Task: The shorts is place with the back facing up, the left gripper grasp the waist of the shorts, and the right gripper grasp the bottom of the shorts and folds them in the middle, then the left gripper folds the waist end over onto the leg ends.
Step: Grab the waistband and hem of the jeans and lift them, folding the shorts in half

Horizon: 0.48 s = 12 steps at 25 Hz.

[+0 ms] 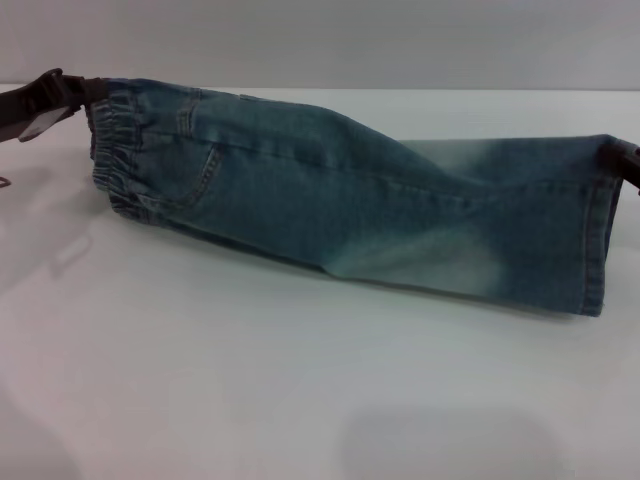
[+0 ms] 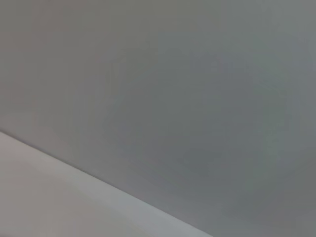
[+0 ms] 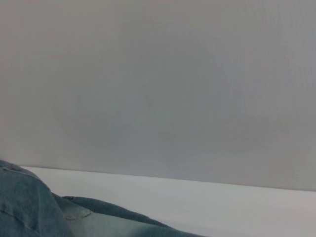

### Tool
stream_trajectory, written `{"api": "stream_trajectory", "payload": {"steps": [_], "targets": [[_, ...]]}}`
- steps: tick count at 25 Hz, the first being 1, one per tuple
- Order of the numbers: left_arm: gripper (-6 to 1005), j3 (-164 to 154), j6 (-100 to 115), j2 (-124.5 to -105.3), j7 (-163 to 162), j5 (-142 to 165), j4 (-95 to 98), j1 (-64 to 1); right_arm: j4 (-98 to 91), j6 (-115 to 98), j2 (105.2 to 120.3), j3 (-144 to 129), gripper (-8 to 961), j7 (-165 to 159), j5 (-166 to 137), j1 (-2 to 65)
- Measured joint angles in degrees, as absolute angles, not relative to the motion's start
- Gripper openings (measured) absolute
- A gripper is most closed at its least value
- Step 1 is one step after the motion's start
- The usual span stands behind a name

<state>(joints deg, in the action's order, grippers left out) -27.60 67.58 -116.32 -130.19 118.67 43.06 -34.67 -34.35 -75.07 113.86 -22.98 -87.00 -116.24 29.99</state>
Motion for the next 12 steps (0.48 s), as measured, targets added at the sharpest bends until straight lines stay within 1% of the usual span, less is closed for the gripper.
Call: {"api": "stream_trajectory", "payload": {"steps": [12], "targets": [[49,-27.24,65.61,-116.94,-128.83,118.52,43.15,-34.21,-34.42,-74.13,113.88,-22.49,49,-87.48,-116.04,31.71]]}}
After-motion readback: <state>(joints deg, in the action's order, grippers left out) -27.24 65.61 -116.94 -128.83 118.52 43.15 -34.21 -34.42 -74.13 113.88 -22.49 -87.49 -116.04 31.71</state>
